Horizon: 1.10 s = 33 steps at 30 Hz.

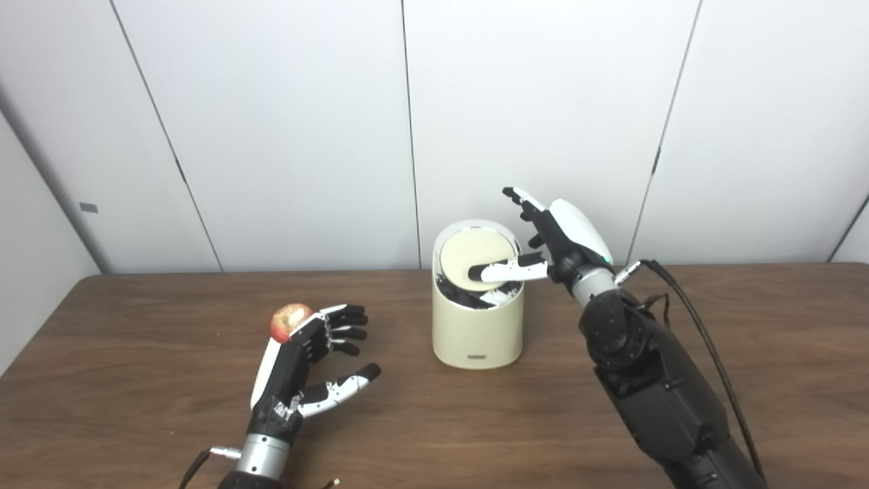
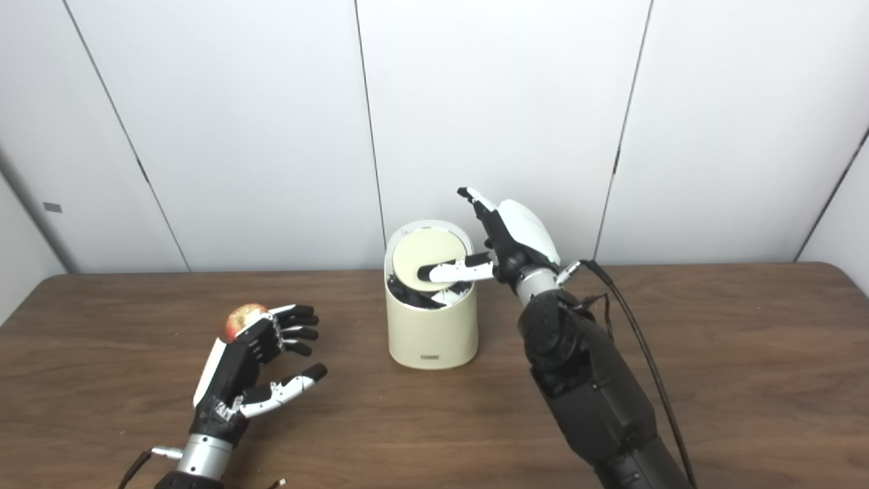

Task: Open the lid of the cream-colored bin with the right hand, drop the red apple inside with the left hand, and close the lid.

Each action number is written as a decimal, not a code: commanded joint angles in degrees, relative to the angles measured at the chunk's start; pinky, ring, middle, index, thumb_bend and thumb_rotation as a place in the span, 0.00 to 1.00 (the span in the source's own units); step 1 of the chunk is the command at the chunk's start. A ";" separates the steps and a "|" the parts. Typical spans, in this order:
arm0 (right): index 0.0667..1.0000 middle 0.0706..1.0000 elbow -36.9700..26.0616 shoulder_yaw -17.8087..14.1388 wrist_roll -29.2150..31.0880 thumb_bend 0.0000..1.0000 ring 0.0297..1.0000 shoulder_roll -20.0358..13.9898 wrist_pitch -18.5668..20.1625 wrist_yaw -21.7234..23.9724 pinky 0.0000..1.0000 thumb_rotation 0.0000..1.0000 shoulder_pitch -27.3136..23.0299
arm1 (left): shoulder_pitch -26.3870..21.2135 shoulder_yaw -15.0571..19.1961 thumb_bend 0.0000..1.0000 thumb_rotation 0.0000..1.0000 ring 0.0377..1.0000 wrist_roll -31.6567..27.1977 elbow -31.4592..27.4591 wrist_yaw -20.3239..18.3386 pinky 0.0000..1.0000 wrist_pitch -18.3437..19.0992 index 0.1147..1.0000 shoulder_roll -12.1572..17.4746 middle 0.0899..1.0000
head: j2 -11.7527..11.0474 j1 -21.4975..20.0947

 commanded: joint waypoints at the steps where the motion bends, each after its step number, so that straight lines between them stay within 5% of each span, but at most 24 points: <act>1: 0.92 0.94 -1.04 0.12 -1.19 0.92 0.90 0.10 -0.03 -0.34 0.69 0.43 -3.70 | 2.68 -0.99 0.64 0.00 0.65 0.42 1.27 0.41 0.57 -0.04 0.71 -1.61 0.69 | 0.16 0.16; 18: 0.91 0.95 -0.66 2.72 -7.49 0.89 0.90 -0.52 2.20 2.21 0.74 0.29 -4.52 | 3.39 -1.07 0.65 0.00 0.65 -0.16 -0.83 0.20 0.58 1.68 0.71 -2.02 0.69 | 1.43 0.65; 28: 0.86 0.92 1.94 -0.34 -21.91 0.85 0.84 2.00 2.29 13.00 0.70 0.13 -4.31 | 3.79 -1.08 0.63 0.00 0.65 -0.70 -2.04 -0.24 0.57 2.62 0.71 -1.81 0.69 | 2.03 0.63; 33: 0.86 0.91 0.22 -2.91 -21.10 0.84 0.84 2.99 2.29 13.75 0.66 0.20 -3.42 | 3.46 -0.94 0.63 0.00 0.64 -0.52 -1.34 -0.12 0.56 2.10 0.70 -1.67 0.69 | 1.87 0.29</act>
